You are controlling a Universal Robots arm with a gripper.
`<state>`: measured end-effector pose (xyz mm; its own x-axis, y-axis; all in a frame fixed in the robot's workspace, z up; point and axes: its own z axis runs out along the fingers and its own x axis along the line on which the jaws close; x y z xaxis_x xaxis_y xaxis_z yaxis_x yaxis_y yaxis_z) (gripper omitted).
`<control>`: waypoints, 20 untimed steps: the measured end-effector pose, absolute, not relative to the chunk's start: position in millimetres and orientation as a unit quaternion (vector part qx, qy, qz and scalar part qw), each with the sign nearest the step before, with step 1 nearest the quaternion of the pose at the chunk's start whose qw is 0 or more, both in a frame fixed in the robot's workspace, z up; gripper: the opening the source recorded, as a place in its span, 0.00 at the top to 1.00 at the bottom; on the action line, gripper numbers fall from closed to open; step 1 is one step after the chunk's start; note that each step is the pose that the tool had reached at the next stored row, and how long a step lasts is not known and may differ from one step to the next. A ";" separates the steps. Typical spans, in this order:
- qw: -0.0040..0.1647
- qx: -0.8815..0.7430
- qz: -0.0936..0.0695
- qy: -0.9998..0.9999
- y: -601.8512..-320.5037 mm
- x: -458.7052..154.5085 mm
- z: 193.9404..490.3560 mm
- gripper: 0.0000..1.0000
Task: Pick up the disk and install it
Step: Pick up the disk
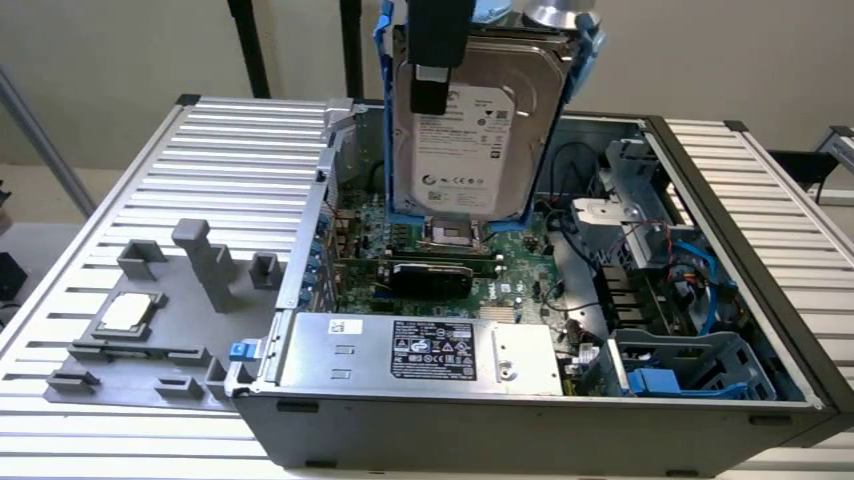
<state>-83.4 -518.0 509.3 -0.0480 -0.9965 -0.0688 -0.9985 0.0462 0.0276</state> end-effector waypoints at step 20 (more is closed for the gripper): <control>0.015 -0.690 0.034 0.723 -545.3 11.8 493.0 0.67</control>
